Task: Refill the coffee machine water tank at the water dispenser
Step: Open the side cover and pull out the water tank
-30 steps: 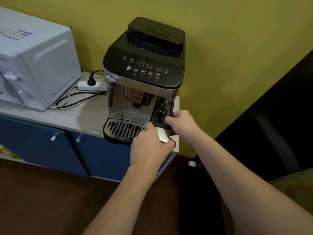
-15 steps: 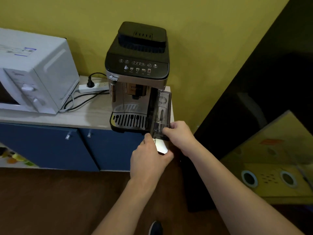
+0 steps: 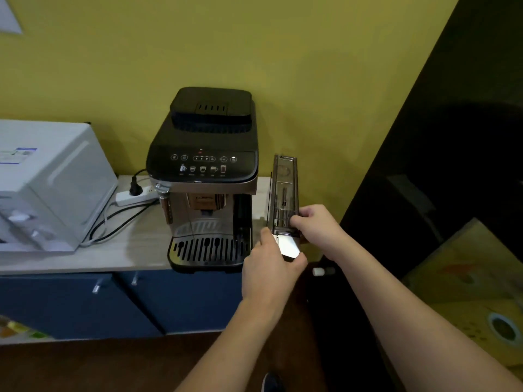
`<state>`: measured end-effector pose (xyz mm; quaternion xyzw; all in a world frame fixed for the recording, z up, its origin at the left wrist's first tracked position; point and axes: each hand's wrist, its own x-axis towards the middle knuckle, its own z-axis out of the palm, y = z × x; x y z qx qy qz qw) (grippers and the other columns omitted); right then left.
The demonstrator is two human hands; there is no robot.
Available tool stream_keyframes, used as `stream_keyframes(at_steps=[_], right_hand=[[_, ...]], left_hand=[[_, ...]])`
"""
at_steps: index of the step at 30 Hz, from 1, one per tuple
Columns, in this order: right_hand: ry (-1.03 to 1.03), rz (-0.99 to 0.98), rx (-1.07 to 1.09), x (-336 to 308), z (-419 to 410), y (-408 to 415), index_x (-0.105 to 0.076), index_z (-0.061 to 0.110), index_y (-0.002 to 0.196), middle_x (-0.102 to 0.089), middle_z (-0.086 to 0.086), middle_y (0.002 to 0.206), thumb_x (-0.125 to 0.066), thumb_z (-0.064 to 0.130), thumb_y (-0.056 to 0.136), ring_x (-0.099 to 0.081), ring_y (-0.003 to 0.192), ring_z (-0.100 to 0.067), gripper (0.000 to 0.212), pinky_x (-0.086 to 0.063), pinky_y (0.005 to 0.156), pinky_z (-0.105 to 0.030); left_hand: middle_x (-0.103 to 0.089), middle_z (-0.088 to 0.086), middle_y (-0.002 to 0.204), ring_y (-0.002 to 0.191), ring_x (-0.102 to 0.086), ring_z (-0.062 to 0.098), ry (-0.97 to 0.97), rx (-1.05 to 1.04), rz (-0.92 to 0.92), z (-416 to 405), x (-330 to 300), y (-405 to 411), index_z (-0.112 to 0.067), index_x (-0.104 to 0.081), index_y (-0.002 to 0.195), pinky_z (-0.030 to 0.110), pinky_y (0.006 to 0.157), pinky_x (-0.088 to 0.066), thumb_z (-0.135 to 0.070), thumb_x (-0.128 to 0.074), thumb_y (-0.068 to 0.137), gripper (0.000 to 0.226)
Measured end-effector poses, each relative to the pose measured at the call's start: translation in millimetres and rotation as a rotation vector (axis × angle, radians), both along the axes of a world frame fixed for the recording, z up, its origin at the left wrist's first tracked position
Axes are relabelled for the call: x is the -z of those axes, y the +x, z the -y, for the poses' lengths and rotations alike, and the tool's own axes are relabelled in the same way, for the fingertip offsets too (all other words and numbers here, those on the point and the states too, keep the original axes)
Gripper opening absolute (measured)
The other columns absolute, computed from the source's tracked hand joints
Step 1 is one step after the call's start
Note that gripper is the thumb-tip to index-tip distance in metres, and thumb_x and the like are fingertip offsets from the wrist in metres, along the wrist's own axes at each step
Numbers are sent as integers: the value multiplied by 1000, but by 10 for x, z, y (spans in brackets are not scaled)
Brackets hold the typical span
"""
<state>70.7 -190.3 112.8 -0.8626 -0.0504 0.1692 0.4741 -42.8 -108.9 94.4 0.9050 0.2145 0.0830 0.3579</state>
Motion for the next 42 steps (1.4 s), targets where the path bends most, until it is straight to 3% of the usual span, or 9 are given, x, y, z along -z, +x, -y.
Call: stream_keyframes(at_steps=[7, 13, 17, 20, 22, 24, 27, 35, 42], right_hand=[[33, -87, -135, 401, -172, 1029, -74, 6, 92, -75, -19, 95, -58, 11, 87, -72, 89, -34, 17, -58, 83, -49], [51, -138, -187, 728, -297, 1380, -74, 6, 96, -75, -18, 97, -60, 12, 87, -70, 94, -38, 18, -56, 86, -53], [113, -198, -170, 722, -255, 1496, -68, 7, 113, -73, -12, 105, -62, 12, 92, -69, 97, -30, 22, -56, 84, -39], [156, -363, -201, 740, -164, 1578, -49, 3, 138, -64, -10, 117, -63, 18, 94, -63, 99, -20, 48, -56, 73, -28], [182, -424, -196, 748, -127, 1685, -45, 3, 141, -63, -9, 106, -60, 19, 97, -62, 94, -20, 49, -57, 71, -30], [262, -444, -124, 733, -130, 1843, -48, 1, 135, -57, -6, 88, -54, 13, 99, -61, 74, -16, 39, -56, 77, -39], [404, -449, -9, 667, -176, 2026, -51, 3, 123, -52, -7, 80, -48, 3, 100, -54, 49, -10, 23, -52, 65, -37], [492, -455, 64, 820, -308, 2222, -55, 2, 103, -55, -10, 75, -45, -2, 99, -52, 55, -20, 11, -52, 43, -24], [550, -327, 56, 450, -223, 2224, -62, 4, 87, -60, -15, 76, -56, 7, 97, -56, 54, -20, 12, -53, 43, -22]], left_hand=[[-54, 8, 141, 121, -57, 27, -43, -121, -94, -38, 367, 963, -16, -22, 153, 37, 94, -50, -51, -65, 85, 88], [-57, 8, 136, 117, -59, 26, -85, -203, -150, -123, 632, 1288, -17, -25, 151, 39, 92, -53, -52, -65, 84, 85], [-52, 5, 141, 122, -56, 24, -157, -116, -248, -205, 590, 1382, -22, -23, 150, 44, 95, -52, -56, -68, 80, 89], [-42, 5, 151, 131, -48, 25, -31, -26, -379, -279, 443, 1379, -21, -20, 152, 43, 103, -46, -54, -63, 86, 85], [-43, 5, 148, 128, -50, 23, 168, 36, -352, -270, 250, 1490, -16, -30, 148, 37, 102, -46, -38, -59, 93, 67], [-52, 7, 134, 116, -57, 24, 303, 90, -280, -243, 41, 1766, -14, -45, 137, 33, 89, -47, -24, -54, 96, 43], [-61, 14, 117, 105, -61, 32, 374, 61, -308, -259, -128, 2311, -9, -59, 117, 33, 73, -41, -13, -53, 95, 23], [-67, 16, 112, 106, -63, 35, 421, -111, -439, -368, 1, 2766, -6, -68, 107, 35, 71, -47, -4, -56, 92, 20], [-68, 13, 94, 90, -65, 33, 271, -165, -200, -304, -372, 2636, -9, -66, 89, 33, 67, -48, -12, -61, 87, 6]])
